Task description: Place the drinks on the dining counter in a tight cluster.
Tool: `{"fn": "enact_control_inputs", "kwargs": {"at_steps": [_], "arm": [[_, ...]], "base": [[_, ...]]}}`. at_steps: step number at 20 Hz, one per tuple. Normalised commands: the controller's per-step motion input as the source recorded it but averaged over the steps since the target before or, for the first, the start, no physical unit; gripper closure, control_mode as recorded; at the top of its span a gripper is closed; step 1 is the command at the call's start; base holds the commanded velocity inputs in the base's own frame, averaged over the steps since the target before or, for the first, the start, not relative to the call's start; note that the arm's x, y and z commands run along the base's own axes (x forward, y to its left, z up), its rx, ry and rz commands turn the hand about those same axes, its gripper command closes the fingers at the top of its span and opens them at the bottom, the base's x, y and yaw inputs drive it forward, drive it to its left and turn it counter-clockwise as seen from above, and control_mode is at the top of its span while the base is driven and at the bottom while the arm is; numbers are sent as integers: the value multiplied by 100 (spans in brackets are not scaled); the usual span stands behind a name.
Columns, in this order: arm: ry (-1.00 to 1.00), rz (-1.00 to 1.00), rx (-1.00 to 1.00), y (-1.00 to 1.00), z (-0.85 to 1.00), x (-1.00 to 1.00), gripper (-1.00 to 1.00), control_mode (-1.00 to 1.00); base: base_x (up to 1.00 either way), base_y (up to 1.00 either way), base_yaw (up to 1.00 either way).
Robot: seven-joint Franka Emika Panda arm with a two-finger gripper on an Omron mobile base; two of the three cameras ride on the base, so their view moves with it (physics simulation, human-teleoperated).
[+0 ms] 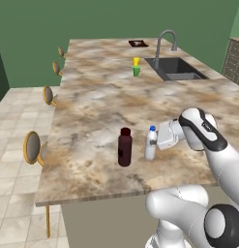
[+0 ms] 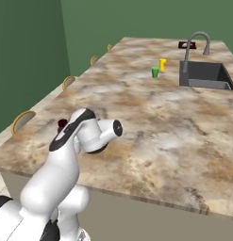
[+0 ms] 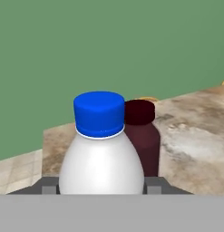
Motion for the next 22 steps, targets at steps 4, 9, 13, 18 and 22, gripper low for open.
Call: {"fn": "enact_control_inputs", "kwargs": {"at_steps": [4,9,13,18,22], "arm": [[0,0,0,0,-29,0,100,-100],[-2,0,0,1,-30,16,100,-100],[-5,0,0,0,-6,32,100,-100],[-6,0,0,0,0,24,100,-100],[0,0,0,0,-4,0,100,-100]], "base": [[0,0,0],[0,0,0],[0,0,0],[0,0,0],[0,0,0]]}}
